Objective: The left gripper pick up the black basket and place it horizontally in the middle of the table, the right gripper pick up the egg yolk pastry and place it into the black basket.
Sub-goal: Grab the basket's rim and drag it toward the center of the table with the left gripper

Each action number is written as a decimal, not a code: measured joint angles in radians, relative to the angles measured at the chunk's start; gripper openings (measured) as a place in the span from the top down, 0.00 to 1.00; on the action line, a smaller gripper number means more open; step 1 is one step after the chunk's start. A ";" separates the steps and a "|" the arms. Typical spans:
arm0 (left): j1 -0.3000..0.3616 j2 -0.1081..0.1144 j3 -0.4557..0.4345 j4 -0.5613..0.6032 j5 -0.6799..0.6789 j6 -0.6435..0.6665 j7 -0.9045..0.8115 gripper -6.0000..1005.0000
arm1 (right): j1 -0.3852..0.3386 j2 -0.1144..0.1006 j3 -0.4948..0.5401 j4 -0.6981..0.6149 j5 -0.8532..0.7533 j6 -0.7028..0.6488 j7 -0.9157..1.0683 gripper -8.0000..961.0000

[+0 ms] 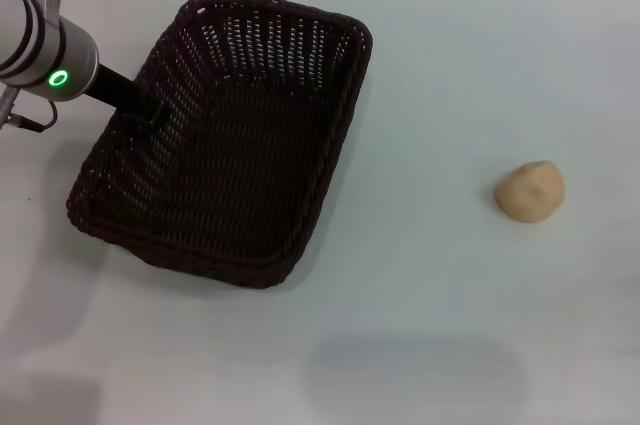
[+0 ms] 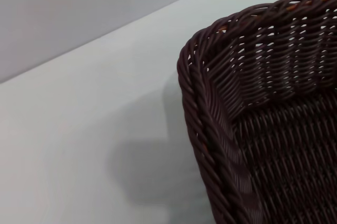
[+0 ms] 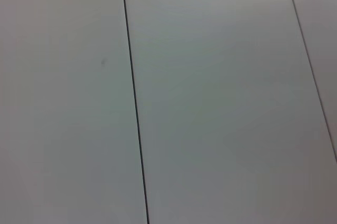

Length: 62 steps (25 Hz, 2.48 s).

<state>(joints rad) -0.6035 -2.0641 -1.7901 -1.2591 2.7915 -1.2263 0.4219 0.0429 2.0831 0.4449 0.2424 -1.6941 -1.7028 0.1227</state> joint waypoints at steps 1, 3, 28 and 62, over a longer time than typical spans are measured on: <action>0.000 0.000 0.000 -0.001 0.000 0.000 0.004 0.67 | 0.000 0.000 0.000 0.000 0.000 0.000 0.000 0.21; 0.001 0.001 -0.001 -0.012 -0.017 -0.007 0.040 0.70 | 0.000 0.000 0.000 0.000 0.000 0.000 0.000 0.21; -0.257 0.016 -0.341 0.173 -0.339 -0.287 0.690 0.80 | 0.005 0.000 -0.010 0.004 -0.001 -0.015 0.000 0.21; -0.388 0.021 -0.301 0.343 -0.428 -0.325 0.952 0.82 | 0.002 0.002 -0.024 0.004 -0.001 -0.036 -0.004 0.21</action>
<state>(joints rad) -0.9914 -2.0431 -2.0907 -0.9165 2.3633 -1.5514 1.3736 0.0447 2.0847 0.4204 0.2463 -1.6950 -1.7383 0.1186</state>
